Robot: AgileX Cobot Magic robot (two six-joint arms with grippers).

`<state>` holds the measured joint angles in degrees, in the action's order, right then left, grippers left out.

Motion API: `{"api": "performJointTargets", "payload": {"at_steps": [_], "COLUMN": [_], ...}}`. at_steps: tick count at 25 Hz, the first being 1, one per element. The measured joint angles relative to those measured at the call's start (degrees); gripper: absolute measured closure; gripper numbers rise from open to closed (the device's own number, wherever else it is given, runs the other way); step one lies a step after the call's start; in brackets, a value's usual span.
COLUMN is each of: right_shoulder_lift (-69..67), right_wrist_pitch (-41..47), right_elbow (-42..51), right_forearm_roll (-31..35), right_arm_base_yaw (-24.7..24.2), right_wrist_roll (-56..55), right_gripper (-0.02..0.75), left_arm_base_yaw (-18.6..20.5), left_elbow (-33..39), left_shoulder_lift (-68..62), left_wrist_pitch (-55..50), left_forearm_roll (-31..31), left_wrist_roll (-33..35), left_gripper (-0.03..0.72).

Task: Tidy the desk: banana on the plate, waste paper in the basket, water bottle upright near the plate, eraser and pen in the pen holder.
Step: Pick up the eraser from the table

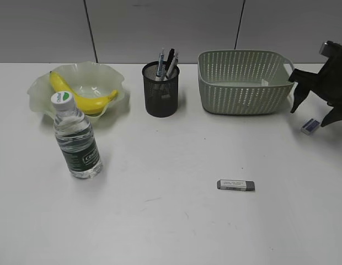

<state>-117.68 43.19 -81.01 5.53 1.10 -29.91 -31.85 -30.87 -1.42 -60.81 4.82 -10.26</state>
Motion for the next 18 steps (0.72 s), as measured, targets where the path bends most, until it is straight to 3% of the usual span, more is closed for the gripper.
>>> {"api": "performJointTargets", "payload": {"at_steps": [7, 18], "right_shoulder_lift": [-3.94, -7.3], "right_wrist_pitch": [5.65, 5.43], "right_elbow": [-6.06, -6.41], "right_forearm_roll": [-5.53, -5.53], "right_arm_base_yaw": [0.0, 0.0], "right_wrist_roll": [-6.44, -11.01], "right_gripper": [0.23, 0.272], "left_arm_base_yaw": [0.0, 0.0], "left_elbow": [0.0, 0.0], "left_shoulder_lift": [0.0, 0.0], "left_wrist_pitch": [0.0, 0.0], "left_forearm_roll": [0.0, 0.0], "left_wrist_roll": [0.0, 0.0], "left_gripper": [0.378, 0.378]}}
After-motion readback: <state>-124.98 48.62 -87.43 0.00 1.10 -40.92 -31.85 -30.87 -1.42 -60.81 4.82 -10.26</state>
